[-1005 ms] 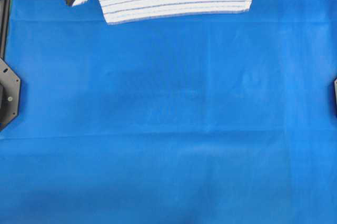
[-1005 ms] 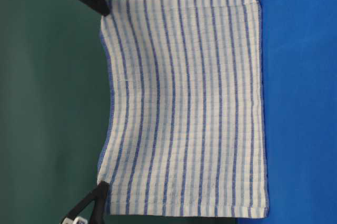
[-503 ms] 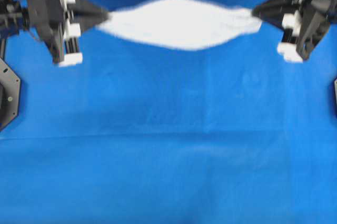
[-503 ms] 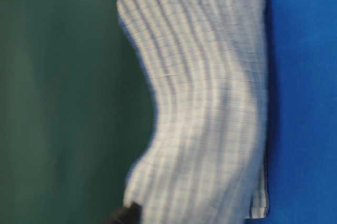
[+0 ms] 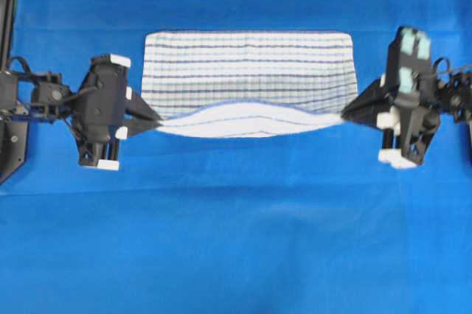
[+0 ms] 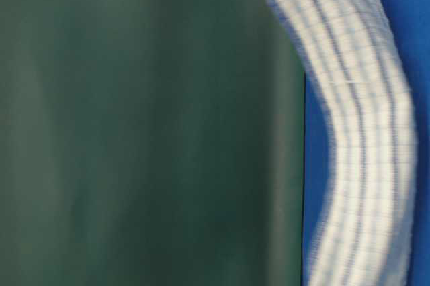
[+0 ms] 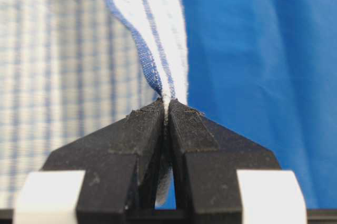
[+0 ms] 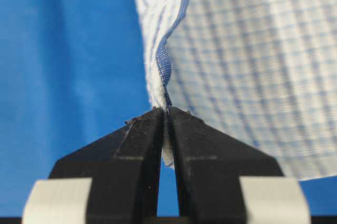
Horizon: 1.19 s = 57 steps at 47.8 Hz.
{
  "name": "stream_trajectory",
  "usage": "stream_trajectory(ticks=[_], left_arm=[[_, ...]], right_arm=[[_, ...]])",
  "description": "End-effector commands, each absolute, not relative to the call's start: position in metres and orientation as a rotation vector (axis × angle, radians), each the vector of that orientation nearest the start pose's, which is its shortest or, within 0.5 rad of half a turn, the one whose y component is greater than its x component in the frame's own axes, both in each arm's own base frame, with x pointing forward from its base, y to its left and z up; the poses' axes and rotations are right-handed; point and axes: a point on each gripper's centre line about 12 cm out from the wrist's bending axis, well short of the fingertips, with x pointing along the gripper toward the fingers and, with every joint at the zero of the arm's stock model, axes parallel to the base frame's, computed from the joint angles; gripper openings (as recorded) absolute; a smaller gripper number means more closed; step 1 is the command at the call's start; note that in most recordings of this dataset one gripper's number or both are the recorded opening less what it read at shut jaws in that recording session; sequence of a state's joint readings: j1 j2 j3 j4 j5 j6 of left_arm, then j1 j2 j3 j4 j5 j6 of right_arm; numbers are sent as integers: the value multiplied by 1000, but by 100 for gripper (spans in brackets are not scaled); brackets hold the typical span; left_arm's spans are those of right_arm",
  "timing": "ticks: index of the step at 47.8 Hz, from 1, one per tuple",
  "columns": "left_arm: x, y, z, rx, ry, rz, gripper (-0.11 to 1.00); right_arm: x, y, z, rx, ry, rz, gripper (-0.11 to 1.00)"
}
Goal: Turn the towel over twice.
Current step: 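Swing the edge toward the near side and lay the towel flat, then open both grippers to release the towel and withdraw outward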
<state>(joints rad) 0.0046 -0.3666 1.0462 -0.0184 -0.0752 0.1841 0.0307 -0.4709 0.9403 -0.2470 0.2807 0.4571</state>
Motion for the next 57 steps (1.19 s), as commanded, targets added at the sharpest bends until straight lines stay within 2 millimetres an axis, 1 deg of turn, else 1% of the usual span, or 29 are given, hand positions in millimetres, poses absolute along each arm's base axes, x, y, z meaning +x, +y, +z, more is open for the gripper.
stream_trajectory(ticks=[1,6,14,25,31,47,50,54,55,57], left_arm=[[285,-8,171,161,593,-73,1],[288,-18,164,154,605,-102,1],[291,-30,151,164,638,-140,1],[294,-40,150,157,643,-166,1],[293,-39,150,152,646,-163,1],[300,-39,152,150,638,-158,3],[302,-39,153,150,638,-158,7],[304,-39,153,149,641,-158,21],[304,-39,153,149,642,-158,27],[304,-39,153,151,647,-159,39]], right_arm=[[278,13,201,177,742,-79,8],[281,24,186,185,798,-60,8],[283,36,171,198,853,-47,8],[281,45,167,194,867,-21,8],[279,46,163,191,879,-22,8],[281,45,160,182,893,-24,8],[281,46,159,181,895,-23,8],[281,46,160,181,895,-24,9],[281,45,160,182,893,-24,11],[281,46,160,181,895,-24,23]])
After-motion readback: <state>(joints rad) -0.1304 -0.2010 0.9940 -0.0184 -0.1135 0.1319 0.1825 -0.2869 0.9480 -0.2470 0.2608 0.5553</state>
